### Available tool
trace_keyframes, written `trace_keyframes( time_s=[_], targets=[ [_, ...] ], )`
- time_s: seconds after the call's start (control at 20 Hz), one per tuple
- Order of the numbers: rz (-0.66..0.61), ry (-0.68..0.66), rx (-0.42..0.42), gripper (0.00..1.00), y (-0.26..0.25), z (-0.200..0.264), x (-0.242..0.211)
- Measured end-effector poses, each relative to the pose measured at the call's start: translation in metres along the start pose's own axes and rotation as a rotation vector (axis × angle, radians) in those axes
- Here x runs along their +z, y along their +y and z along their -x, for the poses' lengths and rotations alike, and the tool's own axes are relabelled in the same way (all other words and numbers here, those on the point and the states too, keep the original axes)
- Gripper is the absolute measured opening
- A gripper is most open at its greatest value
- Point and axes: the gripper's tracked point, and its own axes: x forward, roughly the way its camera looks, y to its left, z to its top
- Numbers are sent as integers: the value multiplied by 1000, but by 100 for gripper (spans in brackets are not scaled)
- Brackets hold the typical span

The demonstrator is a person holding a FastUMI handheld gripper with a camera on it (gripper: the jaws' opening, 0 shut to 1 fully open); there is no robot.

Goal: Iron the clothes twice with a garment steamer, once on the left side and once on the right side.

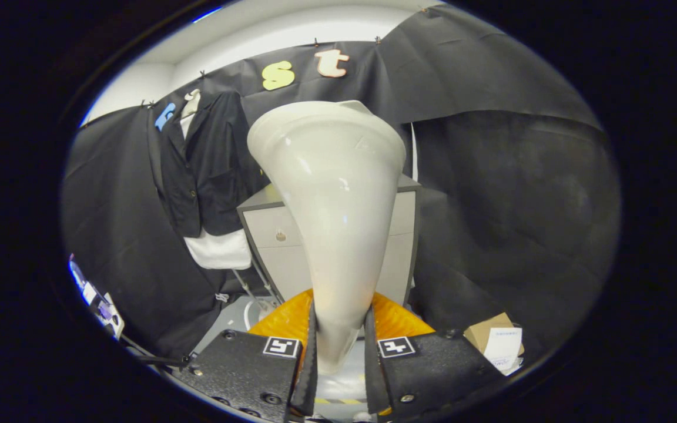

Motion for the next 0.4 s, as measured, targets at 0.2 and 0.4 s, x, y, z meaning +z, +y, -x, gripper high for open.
trace_keyframes(
  time_s=[0.2,0.4],
  targets=[
    [-9,2,-7,36,-7,3,-1],
    [-10,11,-8,36,-9,5,-5]
  ],
)
